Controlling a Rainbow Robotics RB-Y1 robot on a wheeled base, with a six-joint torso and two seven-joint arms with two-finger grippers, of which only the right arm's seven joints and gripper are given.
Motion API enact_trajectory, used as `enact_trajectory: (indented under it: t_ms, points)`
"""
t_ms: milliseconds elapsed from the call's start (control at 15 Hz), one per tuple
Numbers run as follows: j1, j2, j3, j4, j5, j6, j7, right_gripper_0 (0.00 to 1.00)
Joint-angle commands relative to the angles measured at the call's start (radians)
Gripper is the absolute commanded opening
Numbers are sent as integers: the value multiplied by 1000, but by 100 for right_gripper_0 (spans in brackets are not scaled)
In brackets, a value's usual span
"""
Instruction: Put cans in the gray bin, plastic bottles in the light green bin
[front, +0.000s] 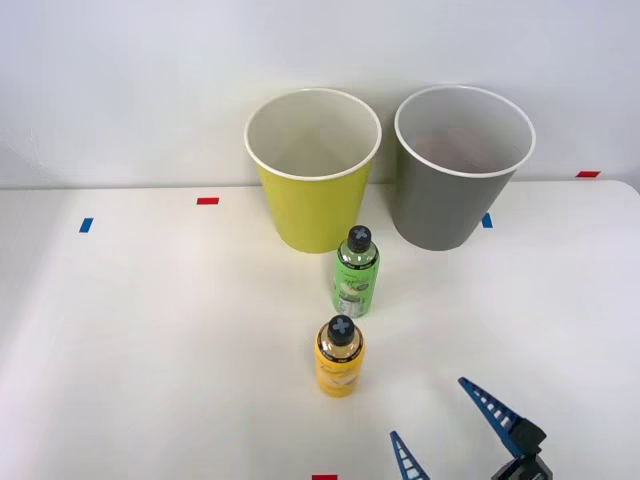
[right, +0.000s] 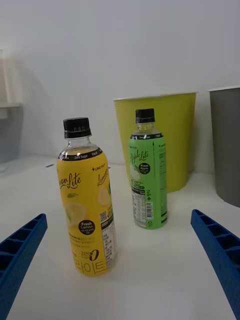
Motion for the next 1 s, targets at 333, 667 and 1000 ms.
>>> enact_trajectory:
  t_ms: [333, 667, 1000]
  points:
    - [-167, 96, 59, 143, -43, 12, 33, 100]
    - [-297, 125, 177, 170, -138, 13, 62, 100]
    - [-371, 164, 185, 170, -195, 70, 105, 100]
